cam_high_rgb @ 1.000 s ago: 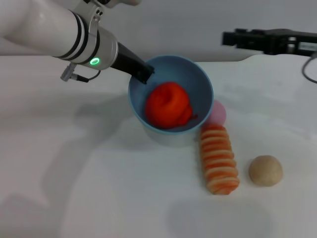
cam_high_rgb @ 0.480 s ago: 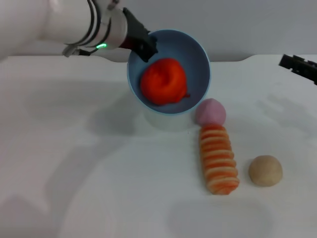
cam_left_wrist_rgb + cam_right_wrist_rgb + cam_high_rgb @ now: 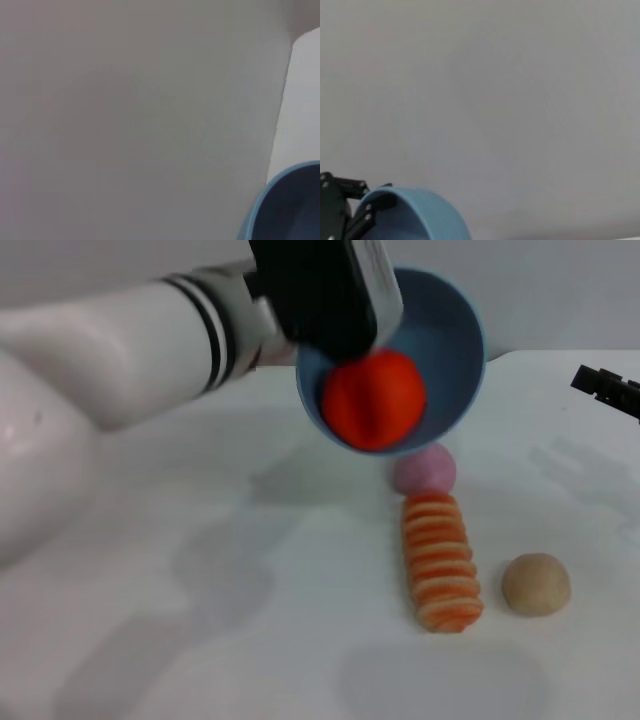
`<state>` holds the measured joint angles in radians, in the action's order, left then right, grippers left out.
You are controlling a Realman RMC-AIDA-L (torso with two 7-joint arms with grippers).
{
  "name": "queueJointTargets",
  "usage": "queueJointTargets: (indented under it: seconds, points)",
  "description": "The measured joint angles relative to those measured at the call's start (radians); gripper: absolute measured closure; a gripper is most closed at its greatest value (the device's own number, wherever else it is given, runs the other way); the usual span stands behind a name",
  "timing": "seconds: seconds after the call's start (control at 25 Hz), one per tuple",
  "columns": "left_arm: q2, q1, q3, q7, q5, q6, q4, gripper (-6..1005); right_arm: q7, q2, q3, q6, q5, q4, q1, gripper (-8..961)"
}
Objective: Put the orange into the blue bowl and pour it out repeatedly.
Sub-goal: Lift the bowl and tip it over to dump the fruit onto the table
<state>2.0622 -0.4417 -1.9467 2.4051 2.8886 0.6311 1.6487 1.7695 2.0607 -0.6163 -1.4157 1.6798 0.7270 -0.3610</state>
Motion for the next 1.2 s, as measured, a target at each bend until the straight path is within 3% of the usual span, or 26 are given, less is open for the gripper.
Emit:
queueJointTargets:
  seconds: [0.32,0.84,1.08,1.2]
  points:
    - [0.002,0.143,-0.141,-0.332,0.002,-0.225,0.000,1000,0.000,0.002,0.001,-0.001,-0.005,-0.021,-0.005,351]
    - [0.004,0.203,-0.236,-0.610,0.002,-0.498,-0.080,1001,0.001,0.003,0.003,0.001,-0.005,-0.028,-0.006,351]
    - [0.007,0.210,-0.237,-0.614,-0.002,-0.551,-0.106,1000,0.000,0.003,0.003,0.012,-0.005,-0.028,-0.012,350]
    - [0.012,0.206,-0.198,-0.527,-0.025,-0.534,-0.104,1000,0.000,0.003,0.000,0.014,-0.005,-0.028,-0.015,350]
